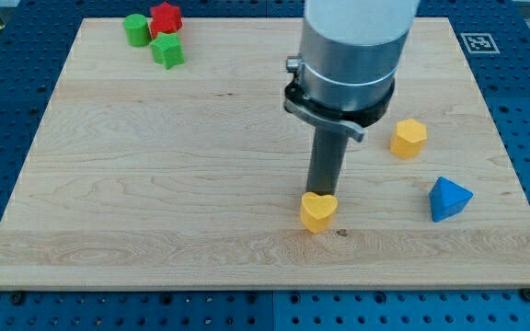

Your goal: Slide the yellow hexagon above the yellow heart

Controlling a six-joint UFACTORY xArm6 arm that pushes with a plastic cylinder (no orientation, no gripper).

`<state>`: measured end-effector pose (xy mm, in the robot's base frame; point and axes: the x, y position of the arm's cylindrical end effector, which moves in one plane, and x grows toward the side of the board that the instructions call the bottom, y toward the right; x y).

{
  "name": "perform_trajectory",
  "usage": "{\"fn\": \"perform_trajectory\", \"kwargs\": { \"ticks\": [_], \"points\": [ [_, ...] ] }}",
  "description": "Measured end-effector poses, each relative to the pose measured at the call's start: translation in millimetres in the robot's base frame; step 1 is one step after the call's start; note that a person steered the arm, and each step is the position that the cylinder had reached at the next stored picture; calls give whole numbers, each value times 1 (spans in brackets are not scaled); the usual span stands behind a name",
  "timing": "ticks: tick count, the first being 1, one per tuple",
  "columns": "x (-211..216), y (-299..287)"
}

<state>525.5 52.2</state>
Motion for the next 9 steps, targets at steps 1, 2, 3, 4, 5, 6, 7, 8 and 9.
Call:
{"fn": "perform_trajectory", "kwargs": {
  "ticks": [1,2,3,4,5,6,7,8,9],
  "points": [
    [15,-9],
    [31,-9],
    [2,-10],
    [-59,-11],
    [-96,7],
    [-98,74],
    [-98,127],
    [-107,128],
    [-120,170]
  ]
}}
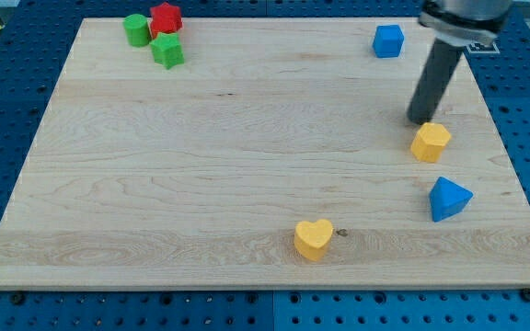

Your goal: Slide the yellow hexagon above the yellow heart

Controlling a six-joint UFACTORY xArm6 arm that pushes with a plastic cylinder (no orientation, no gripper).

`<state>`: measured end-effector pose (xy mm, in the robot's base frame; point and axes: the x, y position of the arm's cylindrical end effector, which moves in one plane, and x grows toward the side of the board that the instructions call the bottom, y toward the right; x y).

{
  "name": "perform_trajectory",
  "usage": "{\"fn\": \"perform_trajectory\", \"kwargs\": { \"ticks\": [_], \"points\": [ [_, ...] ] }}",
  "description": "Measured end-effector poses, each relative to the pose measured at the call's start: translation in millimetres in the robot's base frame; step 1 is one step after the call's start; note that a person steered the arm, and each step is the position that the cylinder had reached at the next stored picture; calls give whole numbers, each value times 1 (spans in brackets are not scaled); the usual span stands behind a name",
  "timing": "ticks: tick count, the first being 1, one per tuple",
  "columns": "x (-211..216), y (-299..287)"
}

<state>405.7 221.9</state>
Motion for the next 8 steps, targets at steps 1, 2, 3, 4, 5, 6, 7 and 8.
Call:
{"fn": "perform_trajectory", "kwargs": {
  "ticks": [1,2,3,4,5,6,7,8],
  "points": [
    [38,49],
    [68,21],
    [68,-2],
    [68,11],
    [66,47],
    [55,48],
    [51,37],
    [50,21]
  ]
}}
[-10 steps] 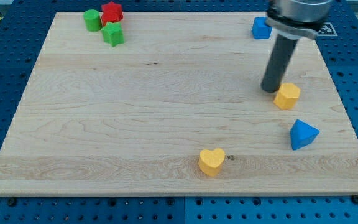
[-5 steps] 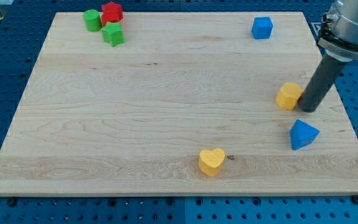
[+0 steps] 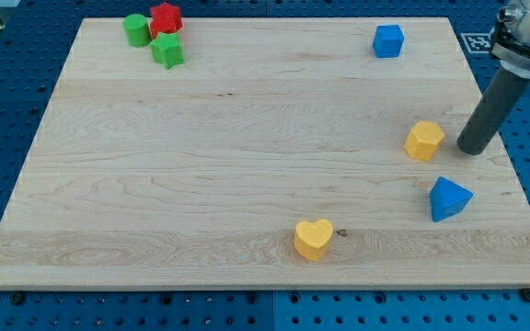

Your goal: Slide the yellow hexagon above the yellow heart

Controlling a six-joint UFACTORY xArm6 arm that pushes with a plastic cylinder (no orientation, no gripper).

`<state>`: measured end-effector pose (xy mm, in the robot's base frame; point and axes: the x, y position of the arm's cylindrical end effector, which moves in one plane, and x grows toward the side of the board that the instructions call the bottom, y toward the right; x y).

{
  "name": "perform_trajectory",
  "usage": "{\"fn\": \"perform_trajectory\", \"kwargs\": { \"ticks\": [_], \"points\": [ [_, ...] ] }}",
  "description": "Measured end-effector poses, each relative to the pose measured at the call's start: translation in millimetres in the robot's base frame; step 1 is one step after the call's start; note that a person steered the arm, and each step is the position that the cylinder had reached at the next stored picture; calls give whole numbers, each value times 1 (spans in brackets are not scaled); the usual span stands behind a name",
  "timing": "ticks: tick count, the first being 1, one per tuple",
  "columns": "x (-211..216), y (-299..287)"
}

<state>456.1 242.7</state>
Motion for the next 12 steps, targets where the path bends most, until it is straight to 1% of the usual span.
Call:
{"fn": "perform_trajectory", "kwargs": {
  "ticks": [2,3,5,7,8,9,10,11,12],
  "points": [
    [-19,-56],
    [8,-71],
    [11,-122],
    [-22,-166],
    [-18,-183],
    [9,-184],
    [10,-184],
    [5,-169],
    [10,-167]
  ]
}}
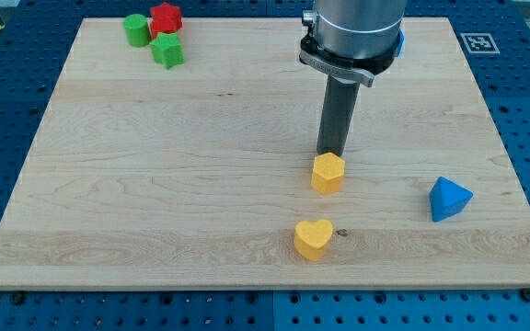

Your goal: Slide the yellow hexagon above the yellow heart

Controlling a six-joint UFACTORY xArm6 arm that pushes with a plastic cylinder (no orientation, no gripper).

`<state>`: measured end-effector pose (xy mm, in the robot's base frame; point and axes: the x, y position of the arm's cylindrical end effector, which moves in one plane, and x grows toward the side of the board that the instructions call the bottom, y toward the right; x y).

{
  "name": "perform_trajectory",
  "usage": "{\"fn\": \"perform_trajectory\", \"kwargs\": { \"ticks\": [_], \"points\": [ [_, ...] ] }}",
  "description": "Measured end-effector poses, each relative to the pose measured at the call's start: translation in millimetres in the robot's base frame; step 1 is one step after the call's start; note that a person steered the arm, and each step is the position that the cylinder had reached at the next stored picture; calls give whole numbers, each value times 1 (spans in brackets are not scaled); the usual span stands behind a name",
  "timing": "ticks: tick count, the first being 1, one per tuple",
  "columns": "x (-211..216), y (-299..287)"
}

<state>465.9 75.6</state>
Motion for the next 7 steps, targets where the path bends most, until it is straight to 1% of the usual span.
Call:
{"fn": "perform_trajectory", "kwargs": {
  "ticks": [2,4,5,6,7],
  "points": [
    [49,0],
    [62,0],
    [50,4],
    [9,50],
    [7,131]
  ]
}}
